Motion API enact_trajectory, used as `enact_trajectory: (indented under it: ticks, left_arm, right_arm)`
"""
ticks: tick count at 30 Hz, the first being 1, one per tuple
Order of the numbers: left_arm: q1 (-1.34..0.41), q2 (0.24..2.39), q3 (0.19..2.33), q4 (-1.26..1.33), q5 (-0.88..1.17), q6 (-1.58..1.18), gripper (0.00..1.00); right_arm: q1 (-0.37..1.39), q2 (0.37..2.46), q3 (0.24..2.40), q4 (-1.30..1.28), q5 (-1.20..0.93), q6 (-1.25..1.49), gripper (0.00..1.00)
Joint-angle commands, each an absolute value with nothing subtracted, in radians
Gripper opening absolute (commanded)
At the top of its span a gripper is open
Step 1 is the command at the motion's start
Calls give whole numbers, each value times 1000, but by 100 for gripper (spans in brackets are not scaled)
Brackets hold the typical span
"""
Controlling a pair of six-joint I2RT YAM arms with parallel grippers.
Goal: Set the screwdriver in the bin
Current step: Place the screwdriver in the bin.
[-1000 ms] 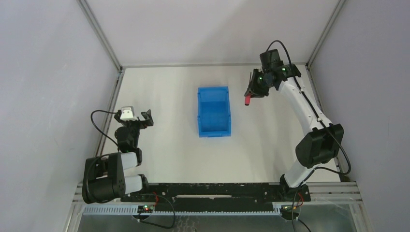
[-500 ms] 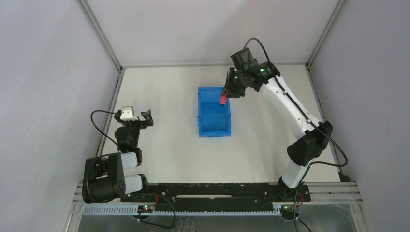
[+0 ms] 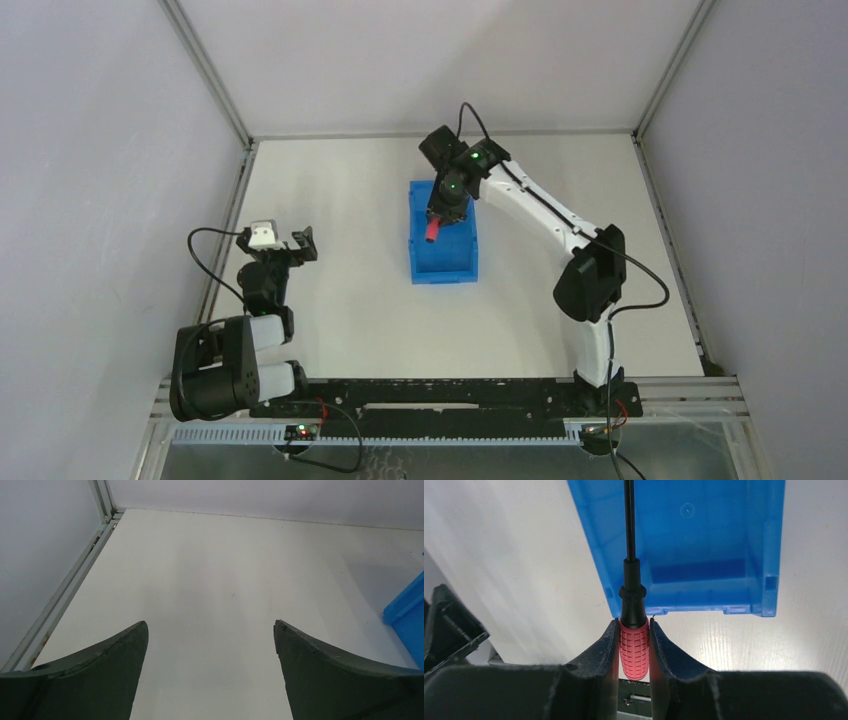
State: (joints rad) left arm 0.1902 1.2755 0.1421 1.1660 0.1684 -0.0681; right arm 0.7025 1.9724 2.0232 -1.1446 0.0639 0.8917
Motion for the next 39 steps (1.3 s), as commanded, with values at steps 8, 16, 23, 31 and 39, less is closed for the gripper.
enact_trajectory:
  ticks: [8,16,23,31,39]
  left_arm:
    - [192,1269,123,1210,174,-52,100]
    - [192,1270,125,1211,173,-52,100]
    - [193,1269,125,1210,175,-52,100]
    - [191,1270,124,1211,175,-52,100]
    - [194,1270,126,1211,176,-52,100]
  right_arm:
    - [732,2091,2064,-1161,136,991,23]
    - [724,2179,2078,-1144,168,1004,22]
    - [721,2236,2081,-1133,196,1021,22]
    - [716,2285,2071,-1124,207,1021,22]
    - [713,2307,2020,-1080,200,1025,22]
